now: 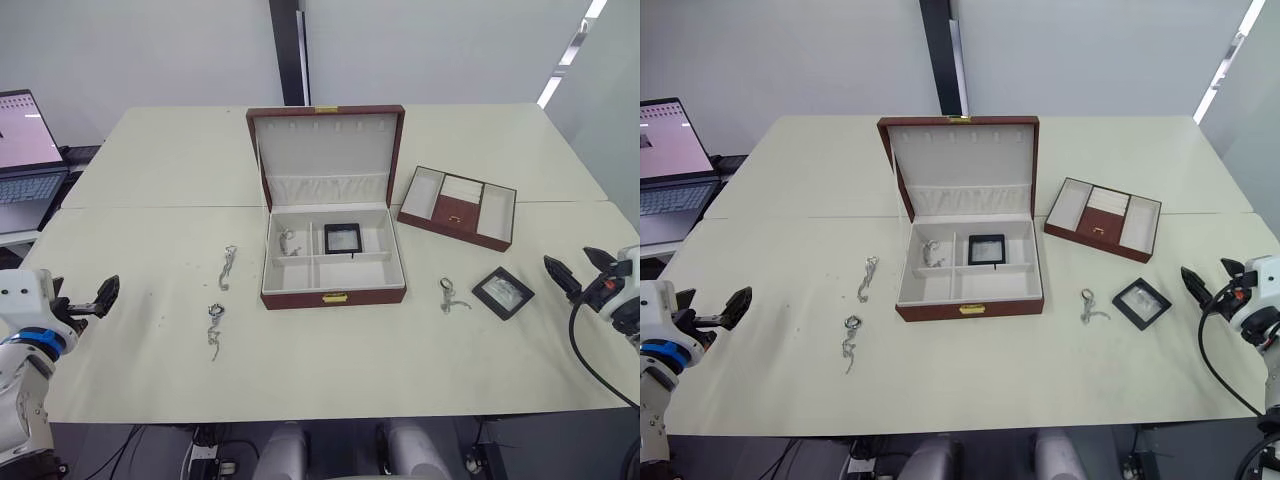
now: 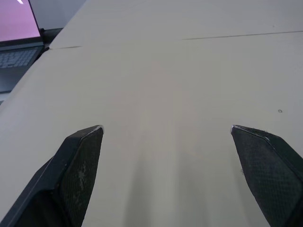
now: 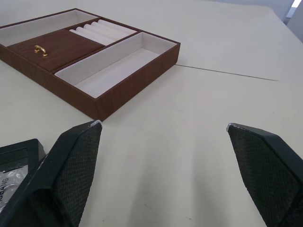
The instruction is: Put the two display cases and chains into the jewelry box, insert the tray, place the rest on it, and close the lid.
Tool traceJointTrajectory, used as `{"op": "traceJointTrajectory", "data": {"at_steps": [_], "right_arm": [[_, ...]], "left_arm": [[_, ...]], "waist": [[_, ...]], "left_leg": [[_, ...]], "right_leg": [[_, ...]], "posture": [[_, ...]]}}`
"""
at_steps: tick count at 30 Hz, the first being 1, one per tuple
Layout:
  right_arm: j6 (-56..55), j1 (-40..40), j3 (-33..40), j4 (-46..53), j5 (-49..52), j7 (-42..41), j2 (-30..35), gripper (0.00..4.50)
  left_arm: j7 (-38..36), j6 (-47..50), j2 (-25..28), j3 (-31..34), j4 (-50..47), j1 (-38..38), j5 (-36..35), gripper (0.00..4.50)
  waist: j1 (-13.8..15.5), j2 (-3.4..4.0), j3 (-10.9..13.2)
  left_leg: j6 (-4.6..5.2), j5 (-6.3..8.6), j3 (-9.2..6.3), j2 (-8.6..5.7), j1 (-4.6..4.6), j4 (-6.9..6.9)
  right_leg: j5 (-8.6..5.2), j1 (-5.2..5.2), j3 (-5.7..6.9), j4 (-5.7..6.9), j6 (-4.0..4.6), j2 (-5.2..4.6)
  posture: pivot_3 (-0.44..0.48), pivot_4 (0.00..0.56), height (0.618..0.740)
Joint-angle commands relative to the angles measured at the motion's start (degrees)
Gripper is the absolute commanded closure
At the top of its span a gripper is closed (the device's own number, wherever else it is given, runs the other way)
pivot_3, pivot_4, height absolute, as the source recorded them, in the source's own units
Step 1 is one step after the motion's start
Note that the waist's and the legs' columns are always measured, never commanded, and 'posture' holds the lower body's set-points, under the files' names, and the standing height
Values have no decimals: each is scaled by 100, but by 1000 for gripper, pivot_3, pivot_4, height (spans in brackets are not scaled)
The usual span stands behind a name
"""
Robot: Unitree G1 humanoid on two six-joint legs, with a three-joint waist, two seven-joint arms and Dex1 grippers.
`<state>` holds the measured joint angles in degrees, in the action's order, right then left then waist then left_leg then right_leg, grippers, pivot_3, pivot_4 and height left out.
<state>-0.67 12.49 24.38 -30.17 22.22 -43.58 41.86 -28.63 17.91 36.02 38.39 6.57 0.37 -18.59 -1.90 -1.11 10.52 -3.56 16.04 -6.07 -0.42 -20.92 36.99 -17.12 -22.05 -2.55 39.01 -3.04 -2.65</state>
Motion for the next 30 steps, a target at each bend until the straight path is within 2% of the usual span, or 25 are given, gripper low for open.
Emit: {"op": "traceJointTrajectory", "data": {"at_steps": [1, 13, 19, 23, 30], "right_arm": [[-202, 100, 148, -35, -8, 84, 23, 0], [-228, 92, 145, -90, 1, -5, 36, 0], [-41, 71, 238, 147, 209, -174, 73, 0], [299, -92, 153, 812, 597, -720, 72, 0], [1330, -531, -326, 2658, 1180, -1699, 320, 0]], "left_arm": [[116, -219, 47, 84, 23, 38, -5, 26], [45, -173, 146, -100, 75, -12, -78, 26], [140, -77, 25, -202, -203, -7, -151, 26], [279, -3, -191, -270, -667, 77, -234, 26], [710, 120, -798, -539, -1609, 169, -318, 26]], "waist": [[0, 0, 0], [-4, 0, -1], [-4, 0, -1], [-2, 1, -1], [3, 1, -1]], "left_leg": [[0, 0, 0, 0, 0, 0], [0, 0, -1, 0, 0, 0], [0, 0, -1, 0, 0, 0], [0, 0, -1, 1, 0, 0], [0, 0, -5, 4, -1, 1]], "right_leg": [[0, 0, 0, 0, 0, 0], [0, 0, 1, 0, 0, 1], [0, 0, 1, 0, 0, 1], [0, 0, 0, 0, 0, 0], [0, 2, 2, 0, 0, 0]], "posture": [[0, 150, 740], [0, 150, 740], [0, 150, 740], [0, 150, 740], [0, 150, 740]]}}
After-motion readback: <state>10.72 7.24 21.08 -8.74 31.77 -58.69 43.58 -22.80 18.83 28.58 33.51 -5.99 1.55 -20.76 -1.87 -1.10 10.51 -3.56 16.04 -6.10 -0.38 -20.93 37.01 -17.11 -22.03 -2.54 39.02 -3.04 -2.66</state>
